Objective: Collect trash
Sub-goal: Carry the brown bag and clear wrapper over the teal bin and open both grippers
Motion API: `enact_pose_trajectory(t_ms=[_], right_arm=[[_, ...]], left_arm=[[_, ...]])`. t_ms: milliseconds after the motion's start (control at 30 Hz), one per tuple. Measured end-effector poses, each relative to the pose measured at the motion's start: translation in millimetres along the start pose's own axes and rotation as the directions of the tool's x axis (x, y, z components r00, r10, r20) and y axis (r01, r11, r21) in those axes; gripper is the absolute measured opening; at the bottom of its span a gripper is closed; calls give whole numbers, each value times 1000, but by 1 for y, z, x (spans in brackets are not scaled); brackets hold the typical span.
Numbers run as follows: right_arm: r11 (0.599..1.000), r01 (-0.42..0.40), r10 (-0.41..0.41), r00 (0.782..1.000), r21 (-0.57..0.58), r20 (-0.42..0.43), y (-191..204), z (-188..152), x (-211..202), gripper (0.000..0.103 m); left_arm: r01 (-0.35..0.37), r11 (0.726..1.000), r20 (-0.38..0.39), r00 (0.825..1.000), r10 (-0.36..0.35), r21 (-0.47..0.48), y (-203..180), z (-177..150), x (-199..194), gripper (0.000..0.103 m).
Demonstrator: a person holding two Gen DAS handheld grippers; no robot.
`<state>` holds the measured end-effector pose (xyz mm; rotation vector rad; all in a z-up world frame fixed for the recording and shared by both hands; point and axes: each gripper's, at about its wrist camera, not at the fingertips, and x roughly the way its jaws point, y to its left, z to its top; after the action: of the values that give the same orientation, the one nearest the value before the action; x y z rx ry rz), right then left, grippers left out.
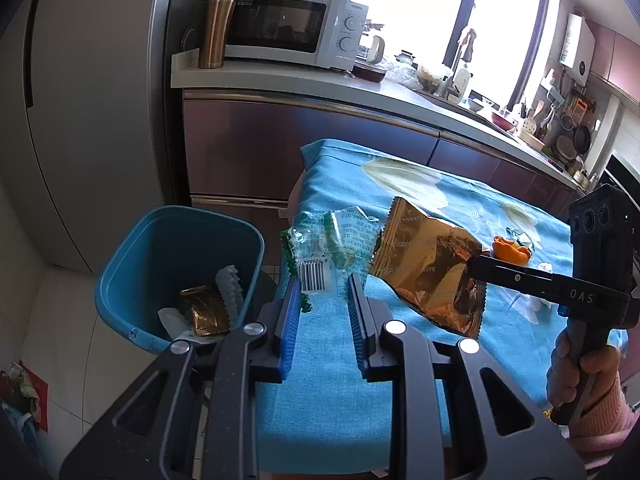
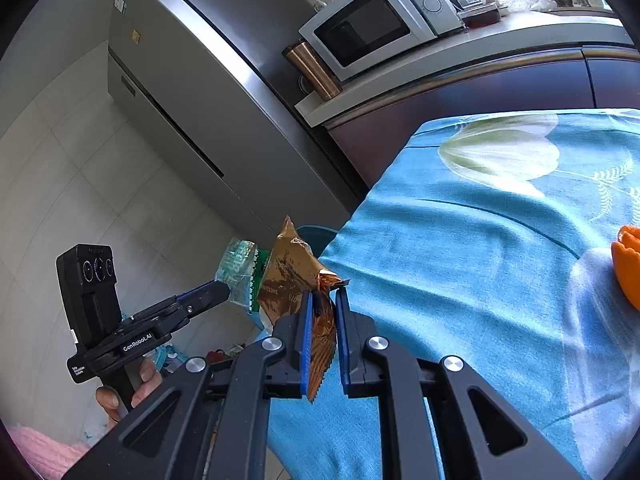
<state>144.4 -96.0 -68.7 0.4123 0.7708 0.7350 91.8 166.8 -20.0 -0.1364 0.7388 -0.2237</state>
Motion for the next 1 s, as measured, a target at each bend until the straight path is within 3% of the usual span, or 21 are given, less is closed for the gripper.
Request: enact_pose_trajectory(t_ms=[600,1000], right_arm=[[998,-9,6,999,-58,-50,30,18,42,10],[996,-3,-6,995,-86,-95,46,26,77,10]], left_arm=[[-115,990,6,993,116,-78,55,6,3,24],[-178,974,-39,984,174,-137,89,3,20,24]])
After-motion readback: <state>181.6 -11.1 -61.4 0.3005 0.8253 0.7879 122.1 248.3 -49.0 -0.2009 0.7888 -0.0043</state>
